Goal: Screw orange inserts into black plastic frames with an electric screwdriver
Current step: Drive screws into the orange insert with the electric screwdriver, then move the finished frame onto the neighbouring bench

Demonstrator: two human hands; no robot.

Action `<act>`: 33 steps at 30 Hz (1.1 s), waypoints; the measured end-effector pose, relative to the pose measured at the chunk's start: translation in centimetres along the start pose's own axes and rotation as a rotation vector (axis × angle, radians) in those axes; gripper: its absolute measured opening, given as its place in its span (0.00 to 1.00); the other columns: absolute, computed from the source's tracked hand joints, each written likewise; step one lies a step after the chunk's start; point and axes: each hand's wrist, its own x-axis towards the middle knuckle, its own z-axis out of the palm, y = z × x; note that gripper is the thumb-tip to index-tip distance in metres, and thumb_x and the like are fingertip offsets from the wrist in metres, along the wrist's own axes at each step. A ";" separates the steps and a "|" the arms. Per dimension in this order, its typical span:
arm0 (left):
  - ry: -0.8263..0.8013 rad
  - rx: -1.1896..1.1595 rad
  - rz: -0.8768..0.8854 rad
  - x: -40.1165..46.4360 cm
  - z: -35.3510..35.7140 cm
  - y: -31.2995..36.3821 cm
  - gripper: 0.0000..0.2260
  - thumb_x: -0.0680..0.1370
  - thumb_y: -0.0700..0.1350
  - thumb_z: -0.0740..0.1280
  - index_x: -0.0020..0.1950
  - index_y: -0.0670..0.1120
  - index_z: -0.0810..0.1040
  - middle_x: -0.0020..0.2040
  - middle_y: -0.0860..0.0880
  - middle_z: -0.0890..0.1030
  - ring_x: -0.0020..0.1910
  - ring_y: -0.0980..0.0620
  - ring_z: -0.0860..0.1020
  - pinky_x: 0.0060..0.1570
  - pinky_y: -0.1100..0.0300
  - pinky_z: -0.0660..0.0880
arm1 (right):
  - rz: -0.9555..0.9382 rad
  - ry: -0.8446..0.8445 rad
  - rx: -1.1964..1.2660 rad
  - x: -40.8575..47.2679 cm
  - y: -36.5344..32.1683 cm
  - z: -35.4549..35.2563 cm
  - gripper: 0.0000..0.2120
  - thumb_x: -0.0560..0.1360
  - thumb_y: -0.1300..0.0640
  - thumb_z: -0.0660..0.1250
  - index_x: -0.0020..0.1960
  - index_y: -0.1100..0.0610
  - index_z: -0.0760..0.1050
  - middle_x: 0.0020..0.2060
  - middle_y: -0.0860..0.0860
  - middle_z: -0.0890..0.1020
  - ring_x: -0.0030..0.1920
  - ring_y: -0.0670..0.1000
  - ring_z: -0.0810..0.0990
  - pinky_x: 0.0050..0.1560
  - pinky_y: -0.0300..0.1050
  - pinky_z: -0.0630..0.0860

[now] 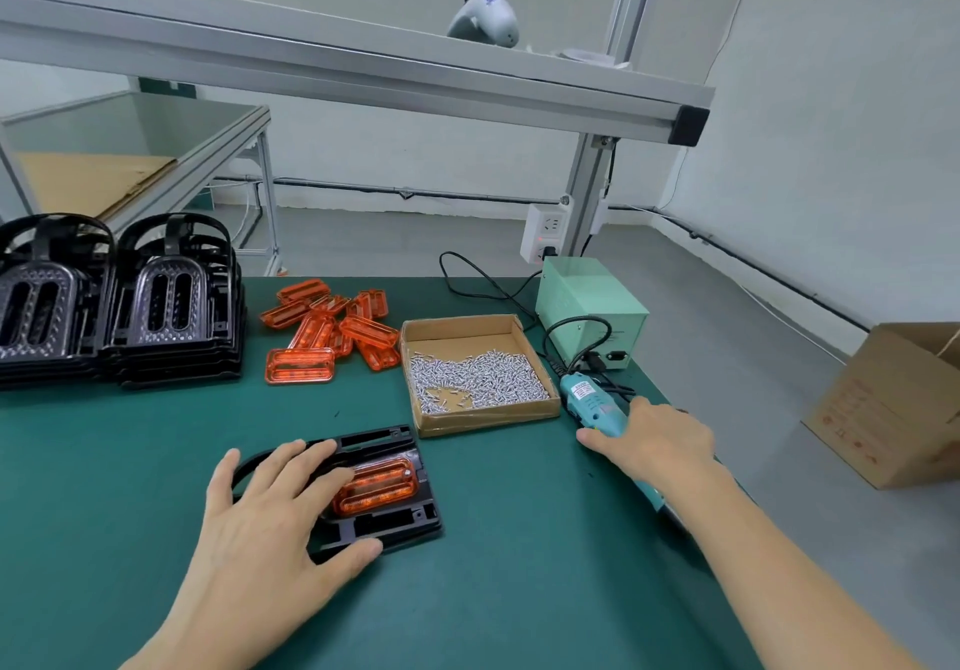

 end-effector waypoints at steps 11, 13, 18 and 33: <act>-0.062 -0.075 -0.074 -0.9 -1.5 -0.1 0.31 0.64 0.68 0.58 0.59 0.52 0.81 0.64 0.53 0.77 0.66 0.48 0.73 0.67 0.36 0.59 | -0.825 0.346 0.498 -6.4 -9.8 -2.5 0.13 0.81 0.53 0.60 0.62 0.53 0.76 0.56 0.48 0.74 0.57 0.49 0.72 0.57 0.43 0.68; -0.083 -0.095 -0.126 -1.4 -2.0 -0.6 0.35 0.64 0.70 0.55 0.64 0.53 0.77 0.69 0.56 0.72 0.71 0.51 0.66 0.72 0.40 0.50 | -0.955 0.311 0.504 -7.2 -12.1 -2.3 0.12 0.81 0.55 0.61 0.61 0.54 0.78 0.56 0.48 0.75 0.57 0.49 0.73 0.58 0.43 0.67; -0.032 -0.152 -0.201 -2.7 -2.4 -1.4 0.38 0.64 0.71 0.54 0.68 0.54 0.73 0.72 0.58 0.67 0.74 0.54 0.59 0.73 0.47 0.42 | -1.159 0.203 0.346 -8.5 -16.7 -1.6 0.16 0.80 0.53 0.62 0.66 0.52 0.75 0.63 0.48 0.74 0.64 0.51 0.69 0.63 0.47 0.64; -0.041 -0.199 -0.272 -3.3 -2.0 -1.7 0.34 0.68 0.70 0.53 0.73 0.60 0.61 0.74 0.65 0.56 0.75 0.61 0.48 0.71 0.56 0.32 | -1.067 -0.022 0.267 -6.2 -17.6 -0.9 0.18 0.81 0.53 0.58 0.71 0.50 0.68 0.65 0.50 0.74 0.65 0.53 0.71 0.63 0.49 0.68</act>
